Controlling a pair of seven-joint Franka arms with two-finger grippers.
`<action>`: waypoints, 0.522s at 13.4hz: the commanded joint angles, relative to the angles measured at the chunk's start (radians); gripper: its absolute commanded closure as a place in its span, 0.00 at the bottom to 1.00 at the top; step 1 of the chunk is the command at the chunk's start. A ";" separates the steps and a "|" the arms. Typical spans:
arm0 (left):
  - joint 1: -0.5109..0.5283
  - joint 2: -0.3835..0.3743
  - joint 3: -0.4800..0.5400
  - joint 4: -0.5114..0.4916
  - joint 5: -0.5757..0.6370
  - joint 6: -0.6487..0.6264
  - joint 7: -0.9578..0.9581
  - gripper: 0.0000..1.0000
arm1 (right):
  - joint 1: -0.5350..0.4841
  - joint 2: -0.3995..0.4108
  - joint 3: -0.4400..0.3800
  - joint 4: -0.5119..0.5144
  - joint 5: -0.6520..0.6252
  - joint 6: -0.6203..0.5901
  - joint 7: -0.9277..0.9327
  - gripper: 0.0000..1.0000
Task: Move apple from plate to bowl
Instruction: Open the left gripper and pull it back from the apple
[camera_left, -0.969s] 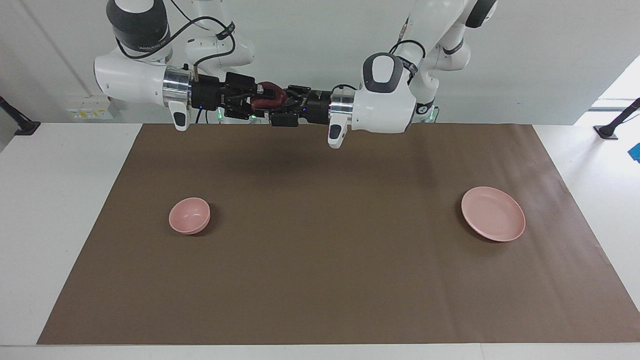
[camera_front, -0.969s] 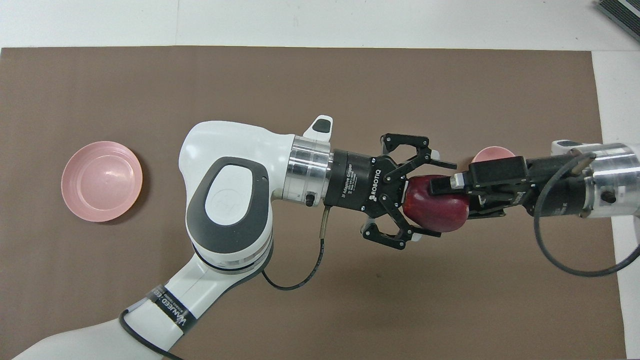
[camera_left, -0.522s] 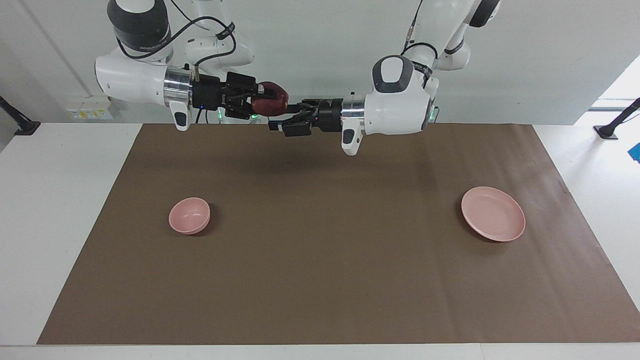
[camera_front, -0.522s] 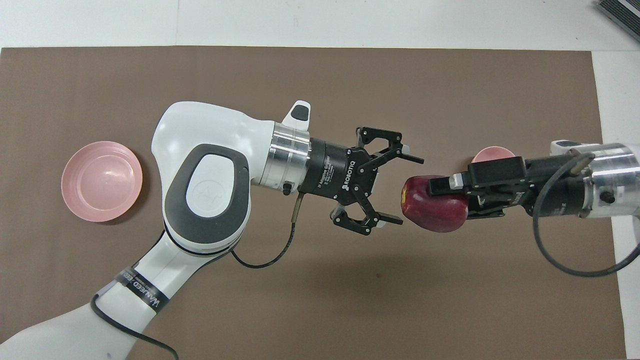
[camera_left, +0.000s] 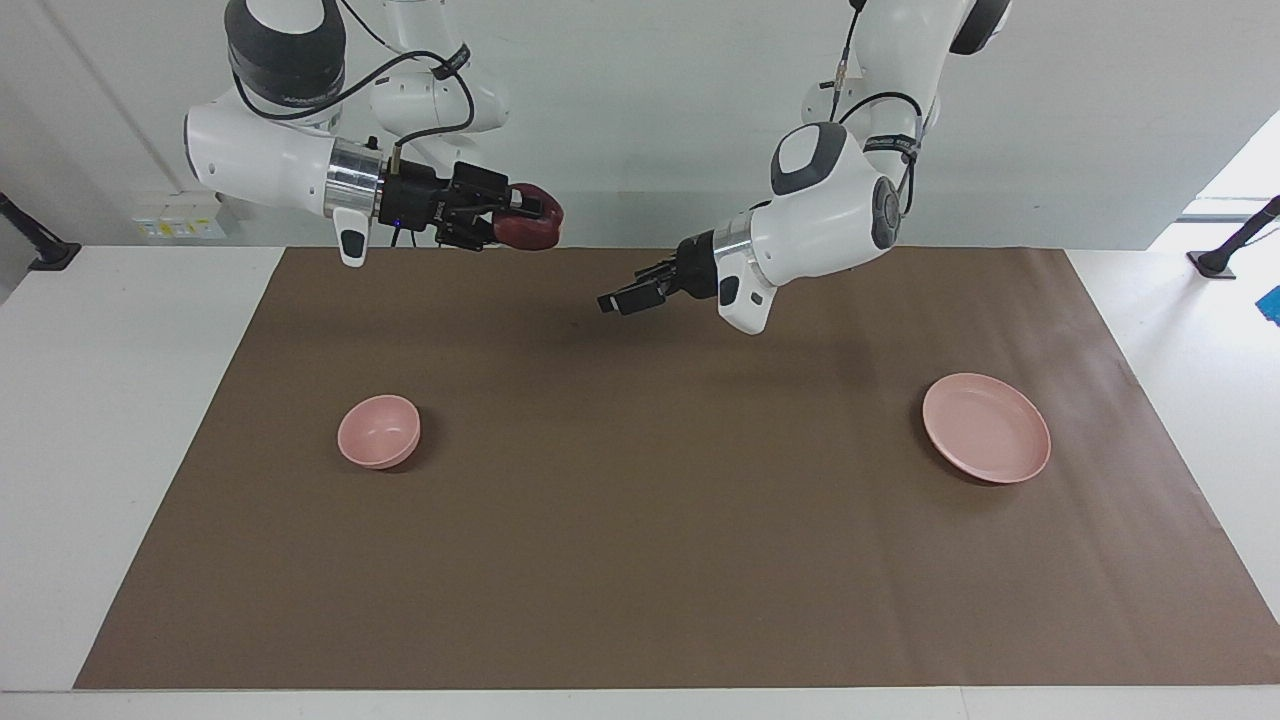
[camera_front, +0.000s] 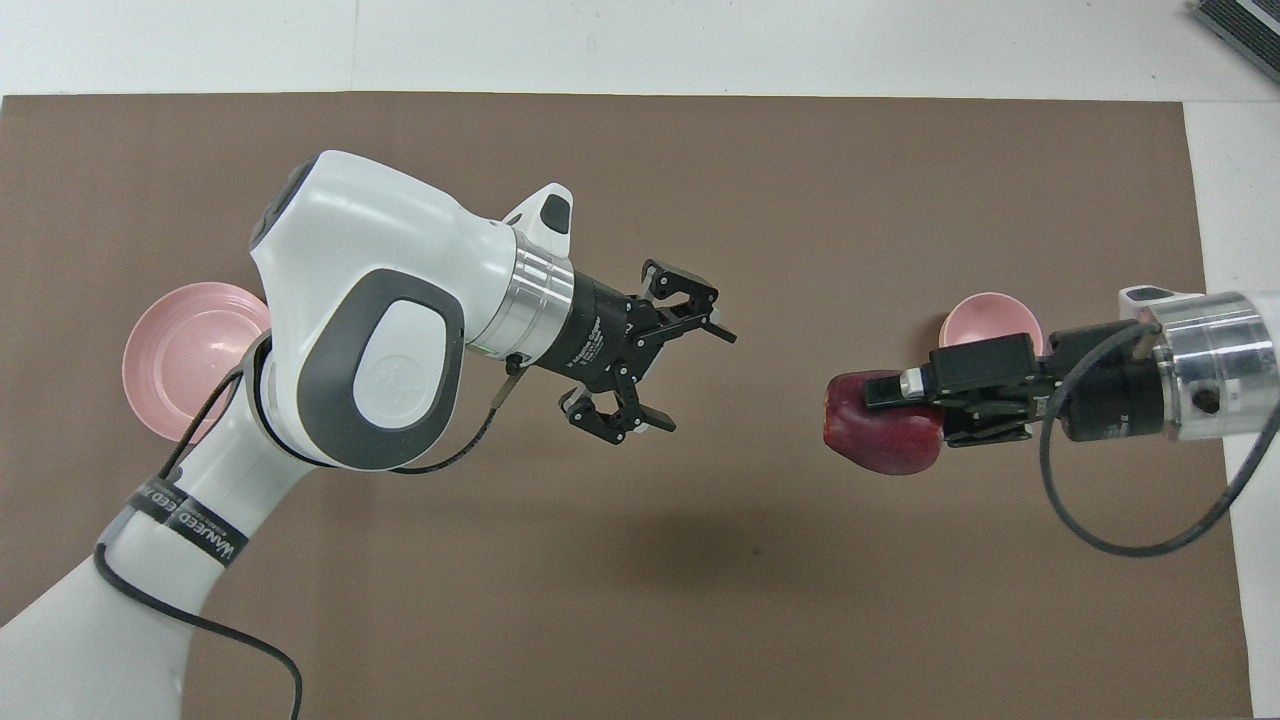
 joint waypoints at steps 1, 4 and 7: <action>0.006 -0.019 0.061 -0.014 0.082 -0.020 0.005 0.00 | -0.016 0.036 0.006 0.057 -0.146 0.019 -0.020 1.00; 0.004 -0.020 0.160 -0.011 0.082 -0.073 0.001 0.00 | -0.010 0.089 0.009 0.074 -0.332 0.104 -0.047 1.00; 0.004 -0.020 0.197 -0.009 0.160 -0.095 0.001 0.00 | 0.031 0.151 0.010 0.160 -0.580 0.126 -0.040 1.00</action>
